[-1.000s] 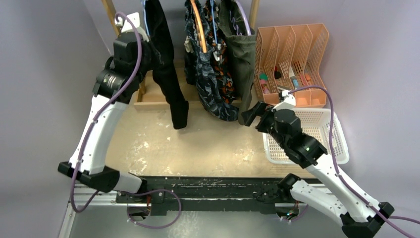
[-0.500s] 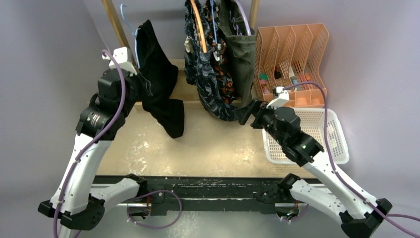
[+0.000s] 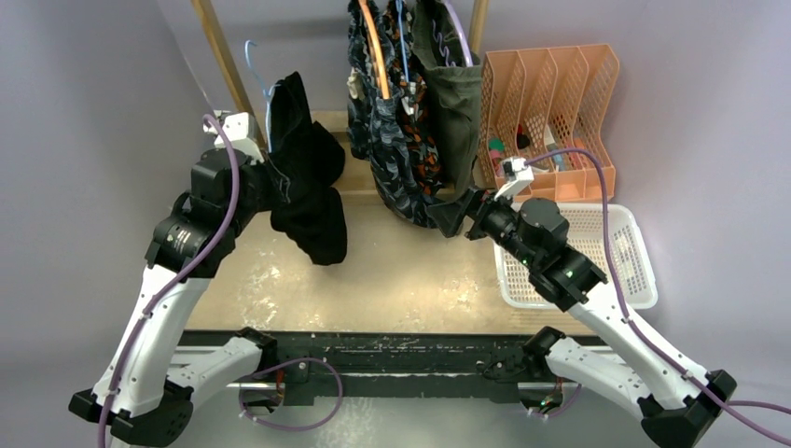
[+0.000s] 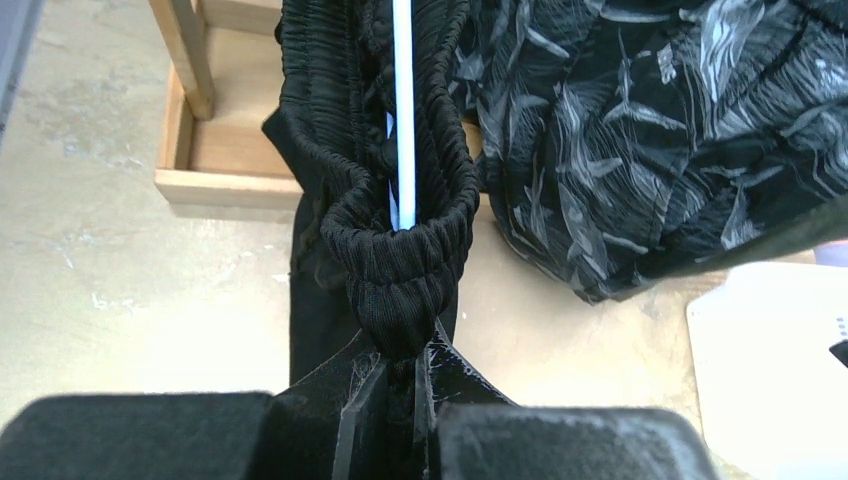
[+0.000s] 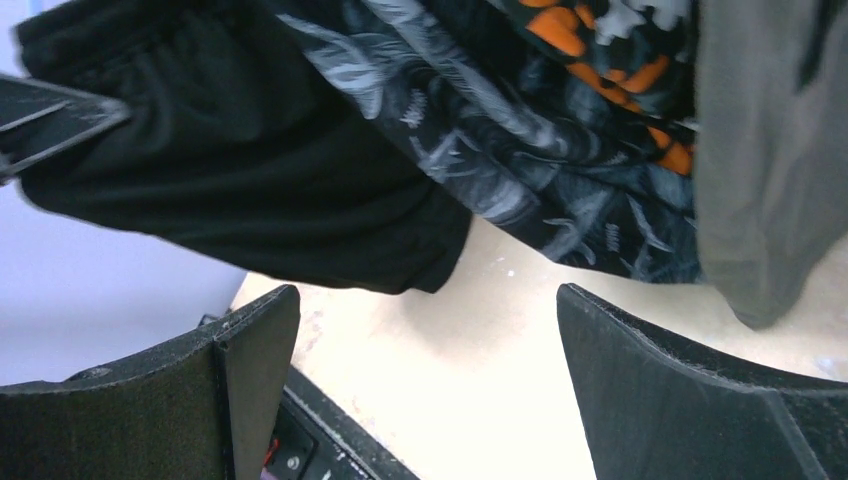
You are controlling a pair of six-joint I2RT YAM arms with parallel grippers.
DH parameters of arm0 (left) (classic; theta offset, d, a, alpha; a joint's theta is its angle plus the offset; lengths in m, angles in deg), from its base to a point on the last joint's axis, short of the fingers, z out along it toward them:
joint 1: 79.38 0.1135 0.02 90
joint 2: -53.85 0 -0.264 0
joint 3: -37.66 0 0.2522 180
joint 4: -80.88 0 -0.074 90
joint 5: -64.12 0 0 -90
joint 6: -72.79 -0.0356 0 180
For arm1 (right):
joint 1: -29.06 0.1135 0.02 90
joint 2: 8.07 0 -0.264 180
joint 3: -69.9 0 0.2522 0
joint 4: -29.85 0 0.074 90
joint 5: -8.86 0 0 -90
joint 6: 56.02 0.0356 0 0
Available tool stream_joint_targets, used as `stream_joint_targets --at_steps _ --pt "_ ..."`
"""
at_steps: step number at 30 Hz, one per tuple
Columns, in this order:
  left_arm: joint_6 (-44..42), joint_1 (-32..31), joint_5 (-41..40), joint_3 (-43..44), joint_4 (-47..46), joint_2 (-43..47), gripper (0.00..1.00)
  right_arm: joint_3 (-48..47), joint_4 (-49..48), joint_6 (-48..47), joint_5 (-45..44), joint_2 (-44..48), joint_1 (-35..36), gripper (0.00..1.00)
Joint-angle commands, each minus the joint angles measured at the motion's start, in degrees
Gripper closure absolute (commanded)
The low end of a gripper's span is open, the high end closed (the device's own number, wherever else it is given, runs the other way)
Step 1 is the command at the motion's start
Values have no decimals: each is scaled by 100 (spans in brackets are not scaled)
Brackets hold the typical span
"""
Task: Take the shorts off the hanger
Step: Pick up the hanger from the clothes rod.
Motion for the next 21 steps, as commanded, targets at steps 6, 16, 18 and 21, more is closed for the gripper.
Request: stream_joint_targets --at_steps 6,16,18,21 --pt "226 10 1318 -395 285 837 100 -316 -1599 -490 2150 -215 11 1" --pt "-155 9 2289 688 2430 721 100 -178 -1893 297 2026 -569 4 2" --pt "-233 13 2615 791 2727 706 100 -162 -1797 522 1932 -636 6 2" --pt "-194 17 4019 820 2289 649 100 -282 -1391 554 1741 -846 4 5"
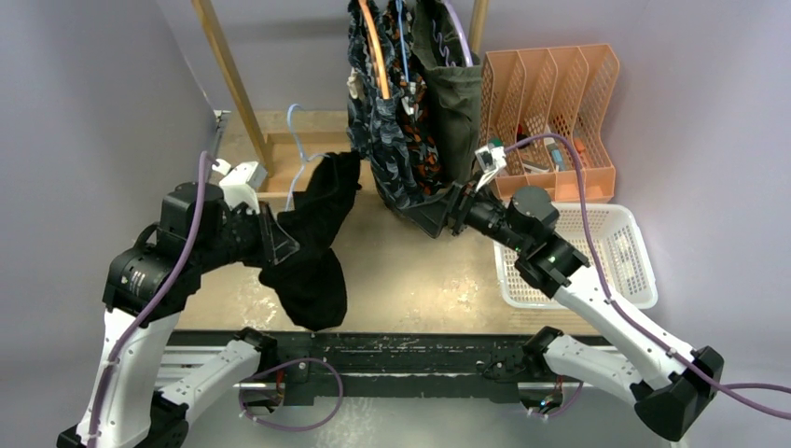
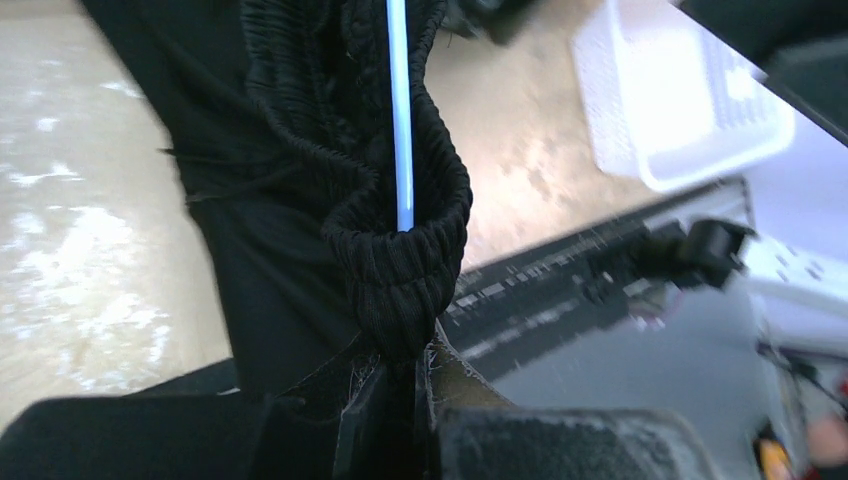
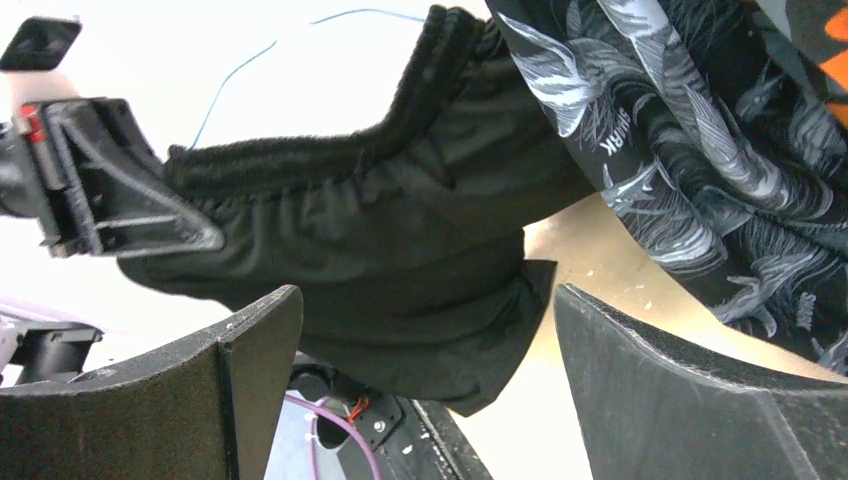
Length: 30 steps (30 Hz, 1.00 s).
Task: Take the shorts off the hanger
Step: Pick up the hanger from the clothes rod, then remove the shorts from the hanger.
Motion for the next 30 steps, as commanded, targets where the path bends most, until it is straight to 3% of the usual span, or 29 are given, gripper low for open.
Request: stream_joint_targets --at_steps 1,3,6,11,14,17,20,24,30 --pt "29 13 1909 336 -484 -1 100 -188 300 381 -427 -291 1 7" --pt "96 11 1993 419 -699 -57 100 -292 737 475 -830 -453 2 7" --pt "-192 4 1957 659 -215 -329 100 -386 803 228 -539 -559 10 7" --pt "11 6 1331 1297 -164 -617 100 -66 144 606 -403 -427 7 8" --pt "-42 5 1483 1169 -349 -520 100 -48 -631 232 412 -441 10 13" --pt "-295 8 1559 1330 -27 -752 100 -427 -756 -480 935 -602 31 14" --pt "-308 5 1583 1268 -87 -812 100 -1424 -157 -1724 1131 -835 177 16" --pt "-301 9 1618 939 -290 -588 100 -2904 1147 -3405 457 -1482 780 14" --pt "-218 8 1536 351 -362 -276 100 -4435 2094 -4423 -258 -2702 995 16"
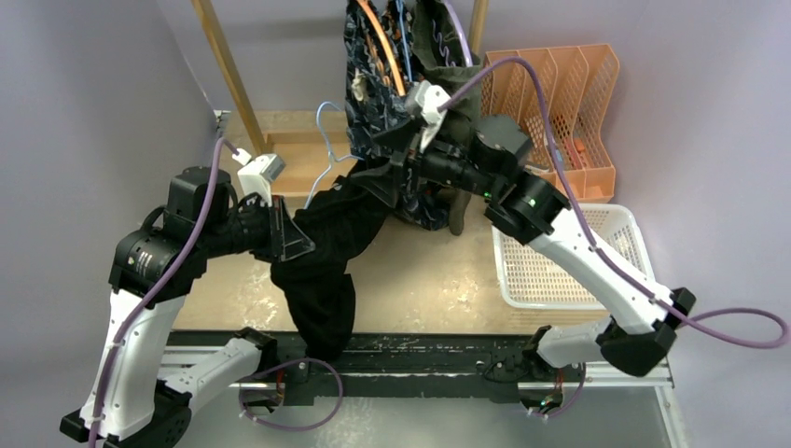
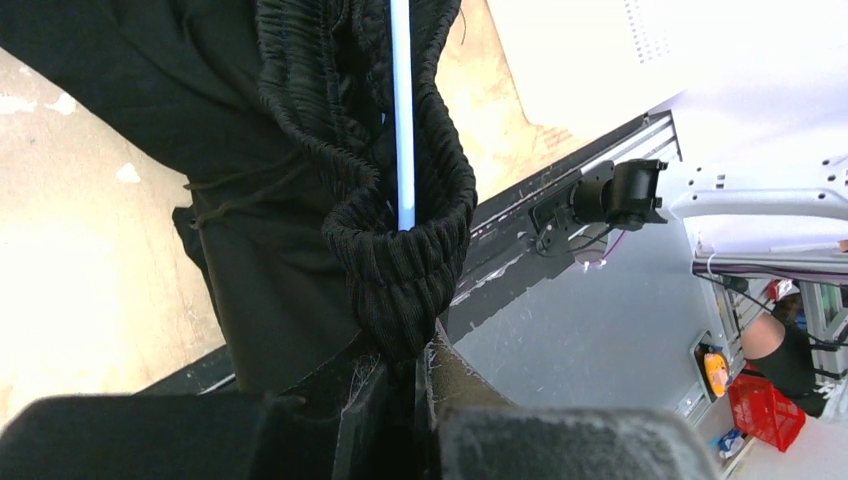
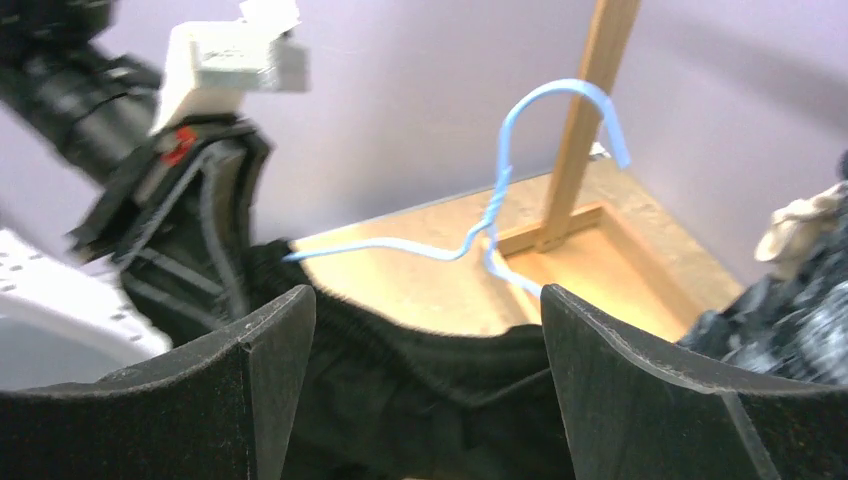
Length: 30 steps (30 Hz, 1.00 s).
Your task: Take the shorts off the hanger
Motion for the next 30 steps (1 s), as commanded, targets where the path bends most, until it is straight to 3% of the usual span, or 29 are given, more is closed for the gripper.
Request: stream_joint_targets --at_steps 1,3,5,9,12,16,19,23,28,30 --pt "-34 3 97 -206 -429 255 100 -957 1036 -1343 -926 -826 45 17" --pt "-47 8 97 -296 -460 339 100 -1347 1213 -1389 -864 -1198 48 15" --pt "33 8 125 -526 -633 460 100 -1611 1095 -1042 -269 -1465 37 15" --pt "111 7 254 -865 -875 605 100 -1576 6 199 198 -1712 67 16" --pt "151 6 326 -1067 -988 685 100 -1375 -513 700 166 -1772 96 28" --pt "30 6 294 -1068 -792 666 100 -1466 -451 749 -40 -1837 101 32" --pt "22 7 361 -1046 -846 684 100 -1475 -376 847 64 -1975 109 41" --pt "-17 7 242 -773 -830 639 100 -1435 -12 915 -203 -2050 159 35" --pt "-8 4 263 -634 -856 585 100 -1126 -175 1070 107 -1902 166 45" --pt "0 11 286 -639 -817 579 100 -1040 -244 1171 180 -1894 180 59"
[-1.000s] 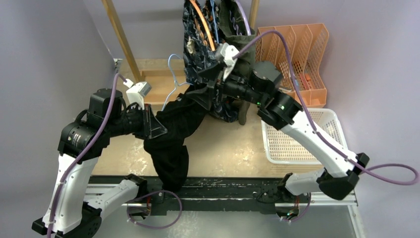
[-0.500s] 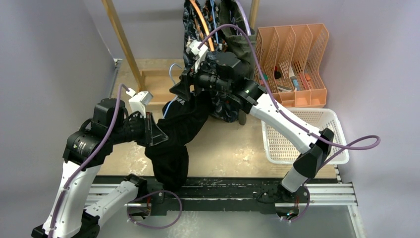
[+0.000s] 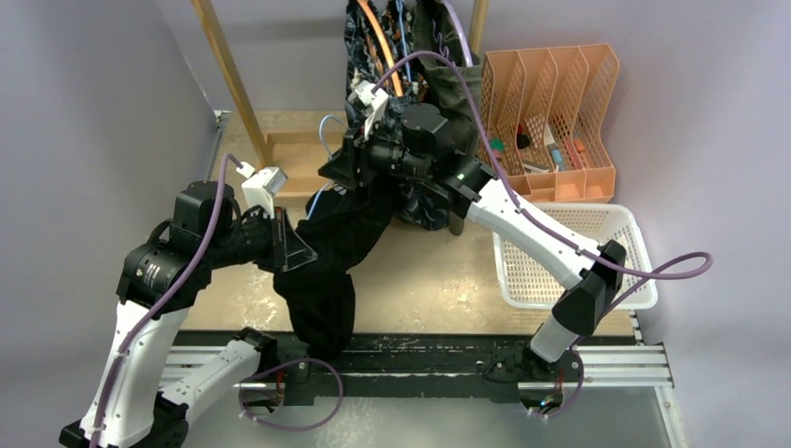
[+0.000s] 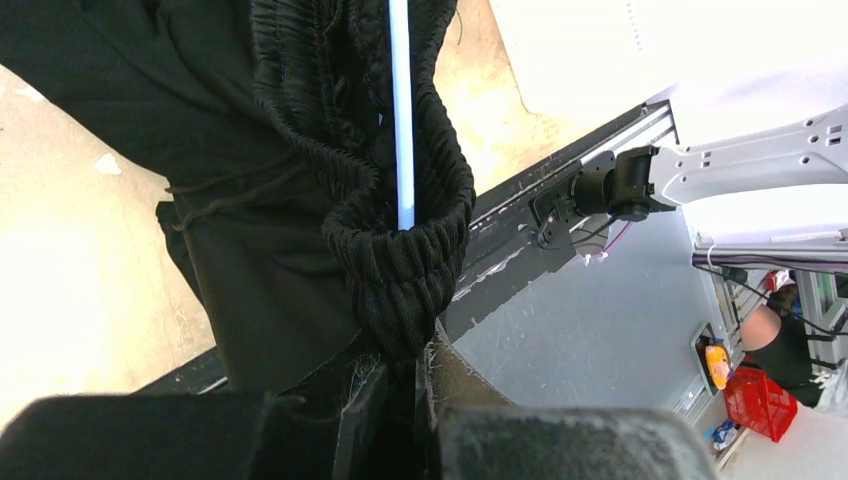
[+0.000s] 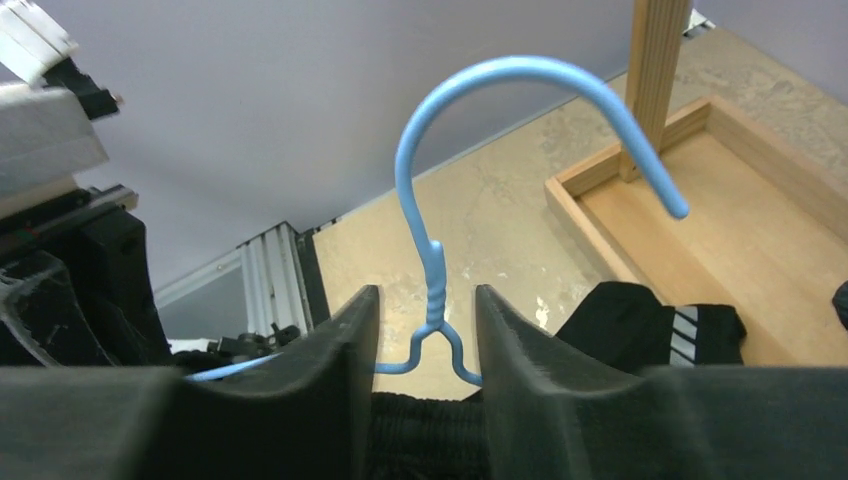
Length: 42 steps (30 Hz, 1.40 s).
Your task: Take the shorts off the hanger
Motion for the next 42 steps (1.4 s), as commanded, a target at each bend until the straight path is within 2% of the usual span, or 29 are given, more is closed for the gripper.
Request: stream_joint_targets --at_steps 1,5,7,10,11,13,15,17,20,23,26,32,38,40,42 --pt "-45 9 138 294 -443 32 100 139 -315 286 248 152 40 67" --pt "-47 11 161 176 -442 118 100 315 -649 372 79 335 53 83" --pt "-79 9 -36 160 -359 127 100 465 -882 445 61 499 53 100" --pt "-60 7 -277 148 -340 182 72 421 -727 372 250 533 58 100" --pt "-43 11 -343 139 -379 197 57 420 -602 313 268 524 70 100" --pt "-29 6 -358 66 -544 204 39 600 -465 304 46 574 162 100" --pt "-20 5 -324 -25 -706 149 30 933 -503 331 -278 690 305 100" --pt "-15 11 -174 -151 -878 37 28 1128 -448 319 -561 753 413 100" --pt "-96 8 -60 -188 -1073 -199 25 1380 -414 365 -1067 852 594 100" --pt "-377 6 4 -102 -973 -456 25 1989 -853 705 -1474 1147 674 100" --pt "-519 6 170 -284 -881 -573 31 2553 -1388 1193 -1859 1486 675 100" --pt "-371 2 428 -851 -1379 -418 35 3059 -1886 1589 -2057 1836 672 100" --pt "24 -81 726 -1210 -2185 -412 47 3173 -1891 1502 -2051 1967 673 100" --pt "68 -125 735 -1230 -2277 -445 56 3197 -1871 1406 -2017 1990 673 100" --pt "105 -186 722 -1229 -2319 -514 59 3190 -1785 1298 -1983 1999 685 100"
